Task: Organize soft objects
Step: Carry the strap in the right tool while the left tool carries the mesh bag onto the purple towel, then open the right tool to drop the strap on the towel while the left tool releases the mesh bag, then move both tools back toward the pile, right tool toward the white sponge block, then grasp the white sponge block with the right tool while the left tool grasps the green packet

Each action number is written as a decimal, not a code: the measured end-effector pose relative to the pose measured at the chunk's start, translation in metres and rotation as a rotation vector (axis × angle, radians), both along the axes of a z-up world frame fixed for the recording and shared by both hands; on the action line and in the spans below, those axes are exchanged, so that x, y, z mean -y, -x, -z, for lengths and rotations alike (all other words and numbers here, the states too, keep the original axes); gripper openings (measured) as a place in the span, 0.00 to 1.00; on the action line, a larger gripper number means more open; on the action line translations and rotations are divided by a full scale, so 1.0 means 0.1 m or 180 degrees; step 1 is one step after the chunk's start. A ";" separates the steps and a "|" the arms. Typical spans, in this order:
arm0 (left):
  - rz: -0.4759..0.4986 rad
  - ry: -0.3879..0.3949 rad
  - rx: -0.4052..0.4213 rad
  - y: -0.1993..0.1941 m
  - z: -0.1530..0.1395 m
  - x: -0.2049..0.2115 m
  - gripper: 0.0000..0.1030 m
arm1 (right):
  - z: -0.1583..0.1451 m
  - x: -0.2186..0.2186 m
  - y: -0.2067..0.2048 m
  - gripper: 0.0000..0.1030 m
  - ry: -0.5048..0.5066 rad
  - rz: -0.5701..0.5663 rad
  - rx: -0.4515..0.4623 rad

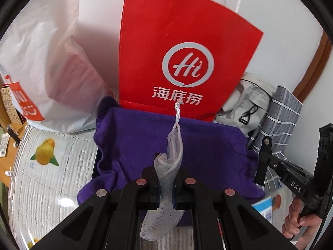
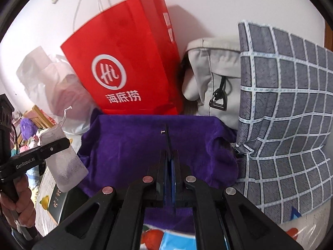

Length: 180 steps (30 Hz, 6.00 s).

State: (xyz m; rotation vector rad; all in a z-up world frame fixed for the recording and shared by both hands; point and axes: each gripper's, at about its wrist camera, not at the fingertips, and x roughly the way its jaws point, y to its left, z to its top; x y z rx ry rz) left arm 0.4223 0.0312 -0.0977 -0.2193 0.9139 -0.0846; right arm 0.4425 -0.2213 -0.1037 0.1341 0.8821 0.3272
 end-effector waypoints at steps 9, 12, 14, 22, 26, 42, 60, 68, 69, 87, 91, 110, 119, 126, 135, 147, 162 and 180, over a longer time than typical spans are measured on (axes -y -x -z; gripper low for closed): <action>-0.0070 0.0081 -0.0064 -0.32 0.21 -0.04 0.07 | 0.24 0.00 -0.27 0.03 -0.0111 -0.0131 -0.0165; -0.0064 0.0032 -0.0082 -0.38 0.26 -0.06 0.07 | 0.31 0.05 -0.37 0.03 -0.0269 -0.0169 -0.0263; -0.0077 0.0025 -0.0090 -0.39 0.27 -0.09 0.07 | 0.35 0.08 -0.43 0.03 -0.0356 -0.0177 -0.0322; -0.0154 0.0075 -0.0167 -0.47 0.35 -0.23 0.07 | 0.41 0.09 -0.48 0.03 -0.0328 -0.0178 -0.0436; -0.0134 0.0105 -0.0207 -0.50 0.41 -0.25 0.07 | 0.47 0.06 -0.52 0.04 -0.0294 -0.0212 -0.0480; -0.0086 0.0146 -0.0516 -0.61 0.65 -0.20 0.11 | 0.60 -0.07 -0.60 0.45 -0.0442 -0.0280 -0.0587; 0.0026 -0.0169 -0.0156 -0.36 0.20 0.17 0.56 | 0.20 -0.31 -0.36 0.66 -0.0555 -0.0441 -0.0497; -0.0075 -0.0178 0.0027 -0.24 0.01 0.12 0.64 | 0.08 -0.11 0.00 0.67 -0.0451 -0.0259 -0.0206; -0.0089 -0.0159 0.0044 -0.23 0.00 0.10 0.64 | 0.08 -0.09 0.02 0.68 -0.0468 -0.0258 -0.0189; 0.0258 0.0036 0.0385 0.17 -0.48 0.13 0.64 | -0.09 -0.04 1.05 0.69 0.0206 -0.0163 0.0005; 0.0316 0.0061 0.0312 0.38 -0.48 0.16 0.64 | -0.15 -0.08 1.42 0.69 0.0431 -0.0171 0.0095; 0.0234 0.0080 0.0277 2.07 -0.12 -0.40 0.64 | 0.39 -0.66 2.24 0.65 0.0832 -0.0496 0.0185; 0.0226 0.0128 0.0152 2.43 0.16 -0.48 0.64 | 0.51 -0.76 2.16 0.47 0.1050 -0.0513 0.0207; 0.0176 0.0225 0.0002 2.53 0.36 -0.48 0.64 | 0.22 -0.55 2.49 0.47 0.0722 -0.0432 0.0380; 0.0137 0.0237 -0.0233 2.62 0.62 -0.29 0.64 | 0.06 -0.18 3.12 0.48 0.0539 -0.0325 0.0534; 0.0479 0.0094 -0.0475 2.83 0.83 0.26 0.64 | 0.67 0.41 3.34 0.49 0.0688 0.0115 0.0176; 0.1092 -0.0333 -0.0655 2.99 1.05 0.91 0.64 | 1.03 0.41 2.99 0.71 0.0789 -0.0034 0.0061; 0.1398 -0.0391 -0.0571 2.99 1.05 1.33 0.68 | 0.82 0.85 3.33 0.49 0.0416 0.0281 0.0196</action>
